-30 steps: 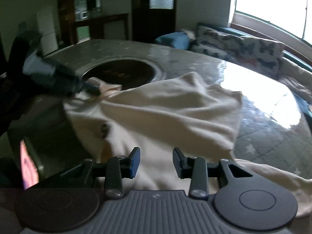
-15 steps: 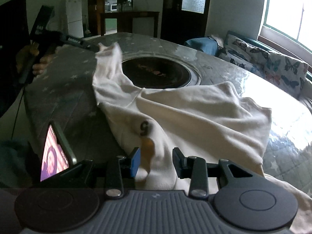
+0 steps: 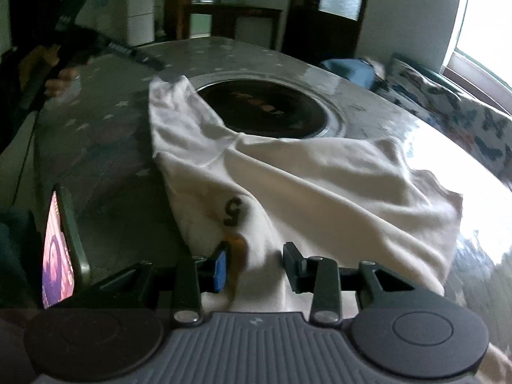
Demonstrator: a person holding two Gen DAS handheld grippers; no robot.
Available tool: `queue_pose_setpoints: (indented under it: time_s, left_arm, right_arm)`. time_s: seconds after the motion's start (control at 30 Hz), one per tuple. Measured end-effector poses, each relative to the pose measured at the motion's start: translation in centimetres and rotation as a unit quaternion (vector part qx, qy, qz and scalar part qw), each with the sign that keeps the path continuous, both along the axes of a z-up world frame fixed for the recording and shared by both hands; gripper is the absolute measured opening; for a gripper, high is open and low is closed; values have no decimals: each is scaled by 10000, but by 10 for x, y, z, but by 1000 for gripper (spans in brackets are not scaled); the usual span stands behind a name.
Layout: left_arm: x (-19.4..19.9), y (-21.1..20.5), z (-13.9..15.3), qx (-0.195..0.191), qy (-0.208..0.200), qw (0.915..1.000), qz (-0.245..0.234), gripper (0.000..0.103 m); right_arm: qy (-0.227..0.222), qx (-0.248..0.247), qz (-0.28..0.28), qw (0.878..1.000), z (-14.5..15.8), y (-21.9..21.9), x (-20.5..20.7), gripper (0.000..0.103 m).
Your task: Fold clothes
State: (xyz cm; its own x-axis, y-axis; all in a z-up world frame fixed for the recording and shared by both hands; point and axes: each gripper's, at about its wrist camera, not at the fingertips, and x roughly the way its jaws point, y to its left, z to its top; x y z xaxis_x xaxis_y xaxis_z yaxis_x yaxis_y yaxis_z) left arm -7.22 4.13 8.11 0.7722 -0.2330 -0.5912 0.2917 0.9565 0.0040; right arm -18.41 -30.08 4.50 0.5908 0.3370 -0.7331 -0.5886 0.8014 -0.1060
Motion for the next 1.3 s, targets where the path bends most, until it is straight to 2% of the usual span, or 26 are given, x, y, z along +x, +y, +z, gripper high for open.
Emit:
queue_pose_setpoints:
  time_s: [0.1, 0.23, 0.33, 0.5, 0.57, 0.63, 0.73, 0.9, 1.17, 1.3]
  left_arm:
    - [-8, -16, 5, 26, -81, 9993, -353, 28]
    - [-21, -48, 8, -93, -83, 9929, -1184, 28]
    - [-32, -76, 8, -291, -58, 9803, -1954, 28]
    - [-53, -119, -1, -344, -68, 9511, -3070, 27]
    - [-54, -130, -7, -397, 61, 9428, -3311, 27]
    - [-52, -138, -14, -412, 180, 9384, -3427, 26]
    - [-46, -147, -23, -369, 349, 9369, -3459, 26]
    - [-42, -147, -28, -383, 461, 9382, -3410, 26]
    - [-43, -128, -14, -598, 380, 9413, -3300, 26]
    - [-41, -125, -10, -620, 326, 9427, -3263, 27]
  right_arm:
    - [8, 118, 169, 9998, 2, 0, -1, 36]
    - [149, 415, 252, 9987, 5, -7, 0, 36]
    - [226, 571, 223, 9979, 8, -11, 1, 36]
    - [418, 1032, 6, 9938, 20, -22, 0, 36]
    - [572, 1281, -44, 9901, 24, -27, 0, 36]
    - [777, 1542, -62, 9850, 25, -29, 1, 36]
    - [1058, 1803, -25, 9779, 22, -28, 4, 36]
    - [1315, 1854, -88, 9738, 13, -18, 16, 36]
    - [1657, 1862, -354, 9678, -8, -6, 31, 37]
    - [1677, 2087, -426, 9625, -9, -8, 32, 37]
